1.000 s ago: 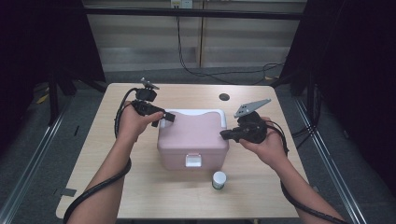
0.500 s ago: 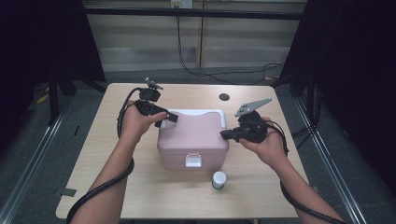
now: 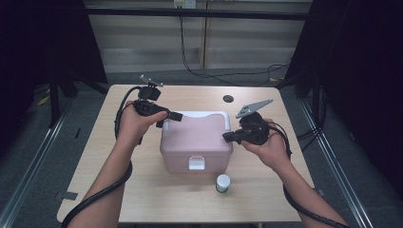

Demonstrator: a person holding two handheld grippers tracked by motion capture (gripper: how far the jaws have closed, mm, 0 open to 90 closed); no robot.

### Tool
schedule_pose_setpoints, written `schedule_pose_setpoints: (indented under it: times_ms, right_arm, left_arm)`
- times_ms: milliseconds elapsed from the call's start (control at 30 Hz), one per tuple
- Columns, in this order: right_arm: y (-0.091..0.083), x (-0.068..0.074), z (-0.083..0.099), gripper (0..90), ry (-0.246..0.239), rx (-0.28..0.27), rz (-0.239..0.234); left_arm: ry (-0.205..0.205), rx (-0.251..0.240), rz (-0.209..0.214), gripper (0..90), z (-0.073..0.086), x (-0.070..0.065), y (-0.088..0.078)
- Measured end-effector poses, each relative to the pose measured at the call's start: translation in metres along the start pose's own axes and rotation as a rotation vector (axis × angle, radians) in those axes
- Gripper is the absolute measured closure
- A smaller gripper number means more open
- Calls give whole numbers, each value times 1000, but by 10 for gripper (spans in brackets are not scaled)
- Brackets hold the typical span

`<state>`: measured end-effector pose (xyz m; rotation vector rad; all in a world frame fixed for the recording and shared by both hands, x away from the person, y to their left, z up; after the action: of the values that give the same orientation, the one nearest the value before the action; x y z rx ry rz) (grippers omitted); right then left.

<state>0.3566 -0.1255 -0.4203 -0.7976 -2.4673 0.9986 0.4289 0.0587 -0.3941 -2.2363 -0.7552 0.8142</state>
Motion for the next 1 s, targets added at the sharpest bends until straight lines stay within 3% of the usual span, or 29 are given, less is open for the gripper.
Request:
schedule_pose_setpoints:
  times_ms: [67,133,233,433,533,600,667,733,800,933,1000]
  right_arm:
    - [0,1,0,900,0,9,2]
    - [0,1,0,900,-1,7,6]
    - [0,1,0,900,-2,-1,10]
    - [0,1,0,900,-4,4,13]
    - [0,1,0,900,-5,3,13]
    - [0,1,0,900,-6,-6,11]
    - [0,0,0,900,1,-9,5]
    - [0,1,0,900,3,-5,6]
    - [1,1,-1,900,6,-4,6]
    - [5,4,-3,900,0,-12,22]
    - [6,4,-4,900,8,-6,25]
  left_arm:
    - [27,10,-26,346,-1,-5,0]
    - [36,40,-71,320,2,0,2]
    - [2,61,-138,294,6,15,4]
    - [-40,93,-186,258,11,33,14]
    - [-65,106,-174,244,12,36,22]
    - [-84,93,-139,236,10,32,27]
    - [-73,105,-161,236,10,30,28]
    - [-56,129,-176,233,10,28,26]
    - [-75,137,-168,238,11,26,23]
    - [-59,95,-158,266,7,21,11]
    - [-56,97,-155,285,7,18,5]
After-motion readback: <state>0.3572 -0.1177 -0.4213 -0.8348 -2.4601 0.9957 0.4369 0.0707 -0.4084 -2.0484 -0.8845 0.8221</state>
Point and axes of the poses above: each handheld gripper's, and its own axes: y roughly forward along the jaws, z roughly out of its underside, x roughly to its left, the point moved 10 cm from there along y, roughly forward along the jaws, and after that the axes turned 1 degree about x, right-handed, at the moved point
